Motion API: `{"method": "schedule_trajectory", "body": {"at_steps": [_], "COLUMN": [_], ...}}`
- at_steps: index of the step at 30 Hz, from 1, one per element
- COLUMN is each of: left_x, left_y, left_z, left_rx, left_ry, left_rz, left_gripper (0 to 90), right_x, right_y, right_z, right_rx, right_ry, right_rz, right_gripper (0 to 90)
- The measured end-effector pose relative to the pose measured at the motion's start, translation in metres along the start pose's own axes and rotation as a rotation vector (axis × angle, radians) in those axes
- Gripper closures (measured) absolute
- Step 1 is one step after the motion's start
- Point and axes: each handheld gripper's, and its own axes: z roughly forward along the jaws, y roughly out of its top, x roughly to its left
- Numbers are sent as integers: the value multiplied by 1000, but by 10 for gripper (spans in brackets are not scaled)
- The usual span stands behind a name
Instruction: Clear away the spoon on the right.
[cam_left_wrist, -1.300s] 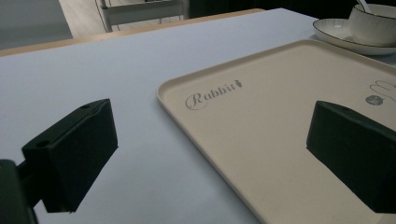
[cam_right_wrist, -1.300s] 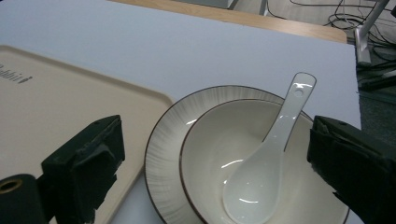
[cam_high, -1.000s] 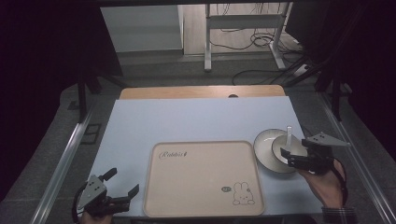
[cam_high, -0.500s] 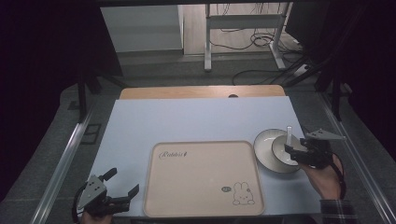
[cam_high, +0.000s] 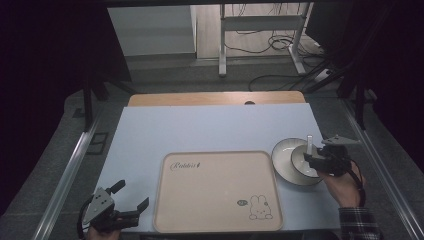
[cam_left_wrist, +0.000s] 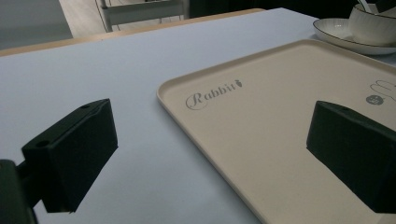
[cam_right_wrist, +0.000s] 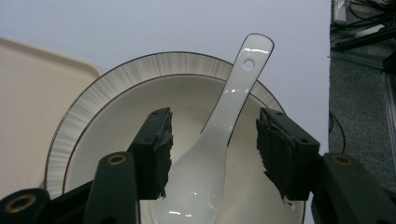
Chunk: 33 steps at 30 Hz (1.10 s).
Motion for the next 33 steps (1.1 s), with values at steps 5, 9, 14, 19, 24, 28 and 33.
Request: {"method": "schedule_trajectory", "body": {"at_steps": [5, 9, 14, 19, 24, 28, 33], "left_x": [0, 0, 0, 0, 0, 0, 0], "left_y": [0, 0, 0, 0, 0, 0, 0], "left_z": [0, 0, 0, 1, 1, 1, 1], "left_rx": [0, 1, 3, 5, 5, 5, 5], "left_ry": [0, -1, -1, 0, 0, 0, 0], "left_rz": [-1, 0, 1, 1, 2, 2, 3], "left_gripper": [18, 18, 18, 18, 18, 18, 18], "right_x": [1, 1, 0, 0, 2, 3, 6], "right_y": [2, 3, 2, 3, 5, 8, 10], "right_z": [7, 11, 15, 19, 22, 26, 30], "right_rx": [24, 44, 58, 64, 72, 86, 98], "right_ry": [-16, -31, -37, -34, -27, -23, -26], "right_rz": [-12, -14, -8, -1, -2, 3, 11], "right_gripper": [497, 532, 547, 550, 566, 592, 625]}}
